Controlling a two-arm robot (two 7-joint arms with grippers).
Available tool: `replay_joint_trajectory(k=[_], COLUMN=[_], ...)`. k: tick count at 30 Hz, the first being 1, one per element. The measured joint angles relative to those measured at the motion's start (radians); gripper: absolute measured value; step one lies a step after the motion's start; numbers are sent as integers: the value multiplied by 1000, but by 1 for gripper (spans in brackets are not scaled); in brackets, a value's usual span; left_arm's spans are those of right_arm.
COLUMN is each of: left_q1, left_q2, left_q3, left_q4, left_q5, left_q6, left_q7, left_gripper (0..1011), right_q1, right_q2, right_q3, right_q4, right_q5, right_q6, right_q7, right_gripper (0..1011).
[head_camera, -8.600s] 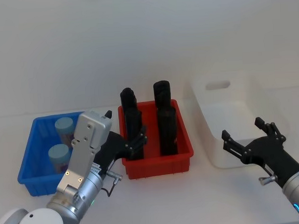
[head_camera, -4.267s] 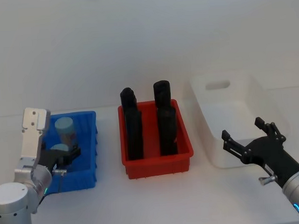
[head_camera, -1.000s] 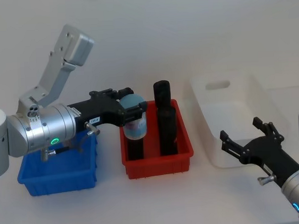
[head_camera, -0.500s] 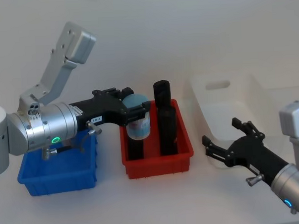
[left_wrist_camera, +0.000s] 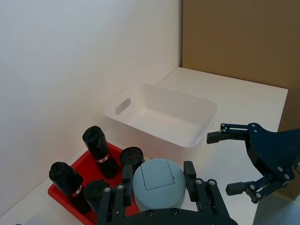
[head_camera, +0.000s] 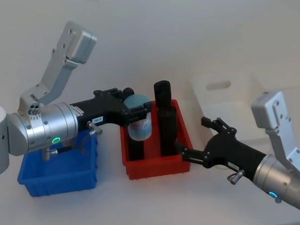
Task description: Pick the cotton swabs from the blue box and place them into the white box.
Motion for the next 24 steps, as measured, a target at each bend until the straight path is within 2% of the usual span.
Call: replay_joint_trajectory(k=[15, 24], left_q1=[-1, -1], left_q2=[0, 0], left_q3=[0, 0], left_q4=[-1, -1], left_q5=[0, 0], left_q6=[1, 1], left_q7=[-2, -2], left_gripper=[659, 659], right_q1=[108, 165], right_q2=[-49, -78], right_q3=[-29, -42], right_q4=[80, 148], right_q5=[-41, -50], right_q6=[23, 21], right_q7=[146, 187], right_gripper=[1002, 1002])
